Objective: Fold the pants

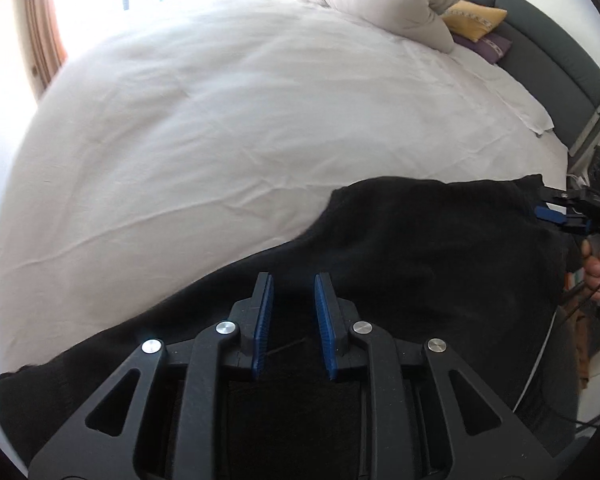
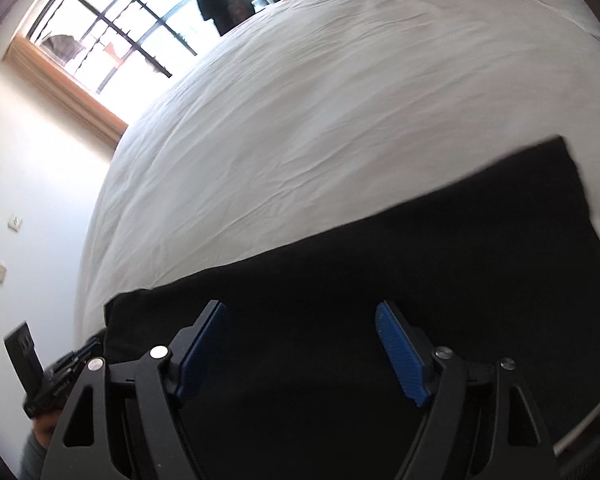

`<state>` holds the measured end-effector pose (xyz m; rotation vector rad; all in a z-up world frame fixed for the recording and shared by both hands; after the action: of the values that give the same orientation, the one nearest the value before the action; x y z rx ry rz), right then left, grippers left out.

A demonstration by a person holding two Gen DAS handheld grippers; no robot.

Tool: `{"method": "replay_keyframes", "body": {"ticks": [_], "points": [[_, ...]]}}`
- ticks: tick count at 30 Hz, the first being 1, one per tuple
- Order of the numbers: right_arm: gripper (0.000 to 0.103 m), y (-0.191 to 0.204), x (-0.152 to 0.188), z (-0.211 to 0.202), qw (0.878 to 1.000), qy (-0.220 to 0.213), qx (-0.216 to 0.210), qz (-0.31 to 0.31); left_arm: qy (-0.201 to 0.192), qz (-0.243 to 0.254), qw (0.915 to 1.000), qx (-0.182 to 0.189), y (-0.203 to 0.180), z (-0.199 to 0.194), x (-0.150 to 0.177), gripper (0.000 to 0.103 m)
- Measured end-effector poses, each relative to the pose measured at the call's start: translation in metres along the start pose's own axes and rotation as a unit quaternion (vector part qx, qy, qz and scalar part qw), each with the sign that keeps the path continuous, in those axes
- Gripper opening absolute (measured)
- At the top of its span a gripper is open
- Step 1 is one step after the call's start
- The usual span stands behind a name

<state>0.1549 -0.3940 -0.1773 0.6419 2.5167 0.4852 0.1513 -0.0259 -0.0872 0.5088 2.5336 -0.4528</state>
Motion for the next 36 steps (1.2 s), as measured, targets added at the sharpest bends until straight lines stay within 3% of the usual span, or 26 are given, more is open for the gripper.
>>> {"method": "replay_keyframes", "body": {"ticks": [2,4,6,7,8,10,13,14,17,20,22,24,29,33,36], "points": [[0.085,-0.003,0.017,-0.023,0.998,-0.007,-0.058,-0.002,-0.012,-0.004,0.9998,-0.013,0.009,-0.02,0.015,0.021],[0.087,0.003,0.036,-0.027,0.997,0.012,-0.075,-0.028,-0.012,-0.012,0.9994,-0.03,0.017,-0.029,0.028,0.021],[0.087,0.004,0.052,-0.012,0.996,0.037,-0.061,-0.05,0.004,-0.035,0.9984,-0.045,0.039,-0.026,0.052,0.021],[0.086,-0.012,0.06,-0.006,0.997,0.045,-0.039,-0.045,0.0,-0.045,0.9985,-0.031,0.041,-0.027,0.058,0.021],[0.077,-0.025,0.06,-0.006,0.998,0.037,-0.046,-0.031,-0.019,-0.059,0.9981,-0.003,0.049,-0.03,0.064,0.021],[0.068,-0.052,0.053,-0.012,0.997,0.016,-0.071,0.023,-0.021,-0.075,0.997,0.002,0.055,-0.034,0.063,0.021],[0.073,-0.081,0.037,-0.033,0.997,-0.013,-0.002,0.07,-0.028,-0.063,0.9967,-0.043,0.049,-0.055,0.058,0.021],[0.076,-0.084,0.035,-0.041,0.997,-0.017,0.017,0.073,-0.039,-0.055,0.9972,-0.034,0.043,-0.064,0.059,0.021],[0.085,-0.071,0.037,-0.059,0.997,-0.026,-0.049,0.058,-0.036,-0.053,0.9974,-0.033,0.034,-0.067,0.064,0.021],[0.086,-0.069,0.052,-0.05,0.998,-0.006,-0.044,0.034,-0.008,-0.066,0.997,-0.041,0.04,-0.047,0.085,0.021],[0.084,-0.093,0.064,-0.044,0.998,0.013,-0.033,0.057,-0.018,-0.074,0.9965,-0.034,0.043,-0.048,0.093,0.021],[0.08,-0.103,0.071,-0.047,0.997,0.004,-0.035,0.067,-0.018,-0.073,0.9964,-0.039,0.044,-0.052,0.098,0.021],[0.081,-0.14,0.099,-0.068,0.991,0.047,0.1,0.076,-0.001,-0.063,0.9961,-0.061,0.04,-0.06,0.101,0.021],[0.081,-0.086,0.084,-0.101,1.0,-0.018,0.006,0.023,-0.018,-0.052,0.9967,-0.06,0.032,-0.077,0.096,0.021],[0.082,-0.029,0.076,-0.088,0.996,-0.009,-0.085,-0.028,-0.009,-0.053,0.996,-0.071,0.03,-0.069,0.098,0.021]]}}
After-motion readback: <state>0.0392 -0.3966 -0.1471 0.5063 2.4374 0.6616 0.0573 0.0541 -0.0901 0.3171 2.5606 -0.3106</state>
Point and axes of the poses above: each gripper's, at about its wrist camera, not at the fingertips, and z roughly the way its jaws point, y to its left, x to its underside, the point moved 5 cm from there along z, roughly the way its jaws point, and after that the axes turned 5 degrees about x, right-handed, at the moved point
